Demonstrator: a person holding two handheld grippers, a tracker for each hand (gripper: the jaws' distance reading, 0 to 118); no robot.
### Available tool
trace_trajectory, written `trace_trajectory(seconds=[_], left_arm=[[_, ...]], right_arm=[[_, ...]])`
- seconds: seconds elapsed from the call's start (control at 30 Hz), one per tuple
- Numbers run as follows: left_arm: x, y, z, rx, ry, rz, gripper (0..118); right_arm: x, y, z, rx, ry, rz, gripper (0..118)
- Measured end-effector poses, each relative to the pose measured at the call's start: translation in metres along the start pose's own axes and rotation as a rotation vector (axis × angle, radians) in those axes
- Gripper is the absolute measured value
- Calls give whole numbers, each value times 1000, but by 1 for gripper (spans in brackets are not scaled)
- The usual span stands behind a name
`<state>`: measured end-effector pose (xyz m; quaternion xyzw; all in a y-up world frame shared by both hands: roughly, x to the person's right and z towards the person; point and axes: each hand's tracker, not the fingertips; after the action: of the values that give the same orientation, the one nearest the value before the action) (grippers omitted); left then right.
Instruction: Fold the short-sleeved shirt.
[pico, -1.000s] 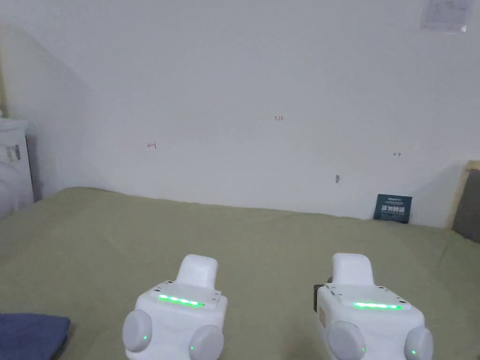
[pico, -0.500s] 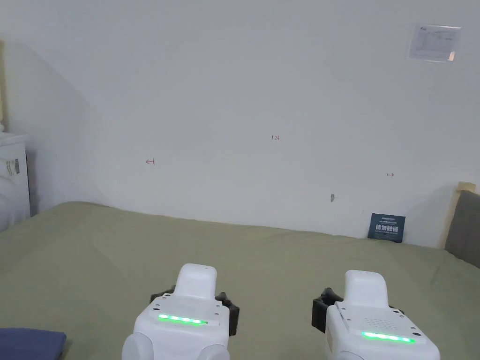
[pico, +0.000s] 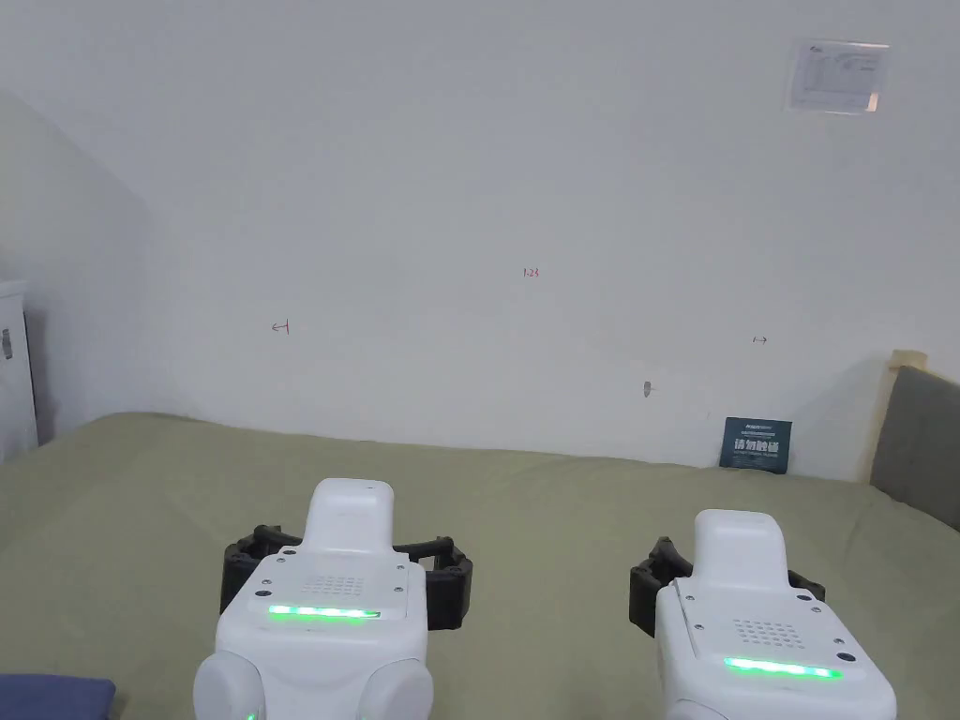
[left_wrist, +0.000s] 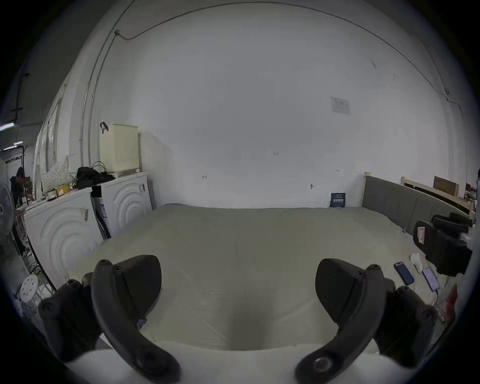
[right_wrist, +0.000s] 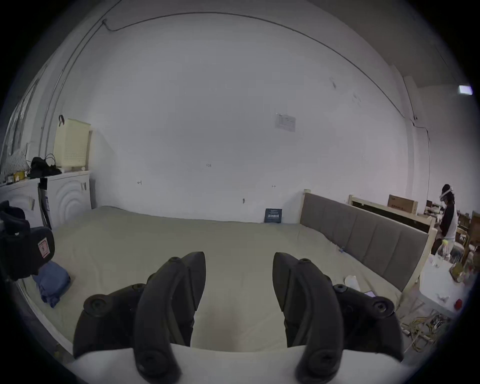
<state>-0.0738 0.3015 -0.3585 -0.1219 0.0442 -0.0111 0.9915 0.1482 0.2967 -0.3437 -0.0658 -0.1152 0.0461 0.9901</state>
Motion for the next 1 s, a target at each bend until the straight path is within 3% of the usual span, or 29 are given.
trace_trajectory(seconds=[0.3, 0.8, 1.0], left_arm=[[-13, -4, 4, 16, -6, 43, 118], [-12, 4, 9, 27, -61, 37, 118], [-8, 4, 12, 39, -80, 17, 118]], right_arm=[[4, 0, 9, 57, 31, -43, 59], [-5, 15, 19, 81, 80, 20, 59], [-9, 15, 22, 97, 160, 42, 59]])
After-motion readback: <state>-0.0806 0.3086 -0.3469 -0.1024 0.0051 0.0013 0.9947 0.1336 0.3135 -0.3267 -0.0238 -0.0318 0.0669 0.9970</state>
